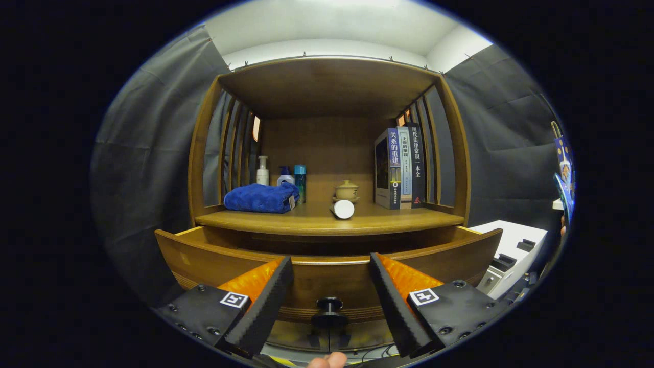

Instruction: Pull open the drawer, take out the items inside it, and place them on the countertop above the cabinet.

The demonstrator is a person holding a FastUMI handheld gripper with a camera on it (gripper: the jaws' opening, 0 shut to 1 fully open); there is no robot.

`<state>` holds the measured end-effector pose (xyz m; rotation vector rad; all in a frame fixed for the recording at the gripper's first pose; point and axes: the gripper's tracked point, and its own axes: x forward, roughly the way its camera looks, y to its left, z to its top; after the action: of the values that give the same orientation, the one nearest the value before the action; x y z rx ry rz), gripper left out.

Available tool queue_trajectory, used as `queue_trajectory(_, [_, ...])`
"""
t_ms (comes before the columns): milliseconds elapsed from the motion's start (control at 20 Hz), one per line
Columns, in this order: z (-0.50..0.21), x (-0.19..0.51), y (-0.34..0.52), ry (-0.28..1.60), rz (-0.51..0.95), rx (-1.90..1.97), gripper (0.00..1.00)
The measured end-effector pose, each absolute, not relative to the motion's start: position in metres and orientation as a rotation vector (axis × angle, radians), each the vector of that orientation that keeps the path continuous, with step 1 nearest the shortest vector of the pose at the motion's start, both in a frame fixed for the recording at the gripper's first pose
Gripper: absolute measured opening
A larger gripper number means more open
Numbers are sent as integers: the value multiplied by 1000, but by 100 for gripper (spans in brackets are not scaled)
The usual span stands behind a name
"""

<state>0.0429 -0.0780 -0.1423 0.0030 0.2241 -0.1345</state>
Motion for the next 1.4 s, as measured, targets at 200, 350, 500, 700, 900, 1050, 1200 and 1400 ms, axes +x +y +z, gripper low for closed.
queue_trajectory(200, [-151,67,-81,250,-133,-12,98])
queue_trajectory(350, [-153,87,-83,256,-131,-56,98])
queue_trajectory(500, [-157,106,-83,267,-127,-56,98])
queue_trajectory(700, [-162,110,-87,276,-135,-39,98])
queue_trajectory(900, [-165,113,-91,278,-139,-17,98])
queue_trajectory(1050, [-164,112,-89,275,-126,-19,98])
queue_trajectory(1200, [-141,95,-89,241,-130,-15,98])
queue_trajectory(1400, [-100,68,-101,193,-164,-14,98])
